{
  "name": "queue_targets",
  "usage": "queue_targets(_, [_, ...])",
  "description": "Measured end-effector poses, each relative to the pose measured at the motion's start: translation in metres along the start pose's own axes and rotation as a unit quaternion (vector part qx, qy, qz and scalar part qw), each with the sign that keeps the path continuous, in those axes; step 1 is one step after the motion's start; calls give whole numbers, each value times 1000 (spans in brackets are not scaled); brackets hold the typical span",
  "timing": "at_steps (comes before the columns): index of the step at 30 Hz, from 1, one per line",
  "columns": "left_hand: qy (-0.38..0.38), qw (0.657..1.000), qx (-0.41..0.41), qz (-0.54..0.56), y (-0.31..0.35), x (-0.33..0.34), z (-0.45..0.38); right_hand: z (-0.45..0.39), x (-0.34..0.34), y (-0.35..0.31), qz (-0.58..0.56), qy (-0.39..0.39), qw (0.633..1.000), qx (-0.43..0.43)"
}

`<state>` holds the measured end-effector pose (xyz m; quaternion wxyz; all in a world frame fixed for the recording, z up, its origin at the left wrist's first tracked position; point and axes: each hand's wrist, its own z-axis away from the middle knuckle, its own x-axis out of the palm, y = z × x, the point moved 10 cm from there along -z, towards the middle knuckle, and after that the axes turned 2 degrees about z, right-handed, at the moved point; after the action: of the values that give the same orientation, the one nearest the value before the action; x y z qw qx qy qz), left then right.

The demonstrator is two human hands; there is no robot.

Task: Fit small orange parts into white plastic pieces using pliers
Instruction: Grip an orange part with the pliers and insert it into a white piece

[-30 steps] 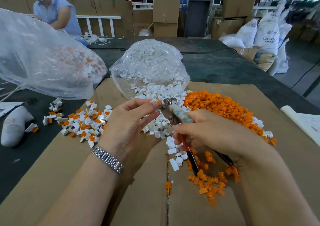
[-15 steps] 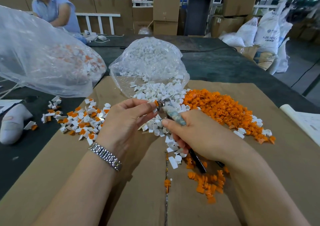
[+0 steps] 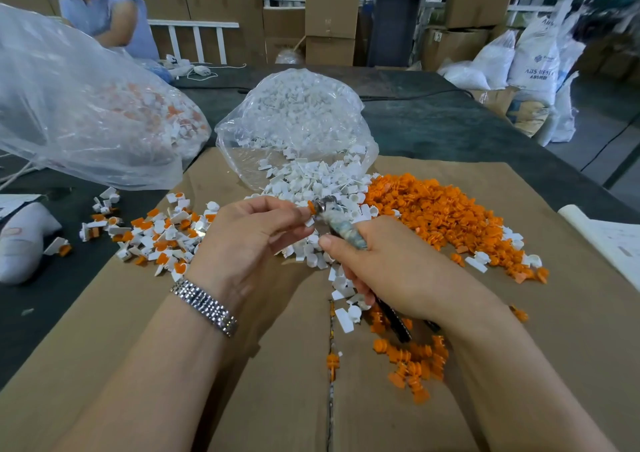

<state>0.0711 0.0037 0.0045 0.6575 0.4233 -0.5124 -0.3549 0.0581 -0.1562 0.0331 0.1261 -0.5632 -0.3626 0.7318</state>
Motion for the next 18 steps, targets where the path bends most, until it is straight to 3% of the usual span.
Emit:
queue_targets(11, [-7,1000,-4,14,-1,-1,-2,-6,-1,3,46,70,996,17])
queue_targets(14, [-17,1000,0,23,0,0,-2,-7,-1,2,27,53,998,15])
queue_targets(18, [-21,999,10,29,4,-1,-3,-5,1,6,-102,-18,994,29])
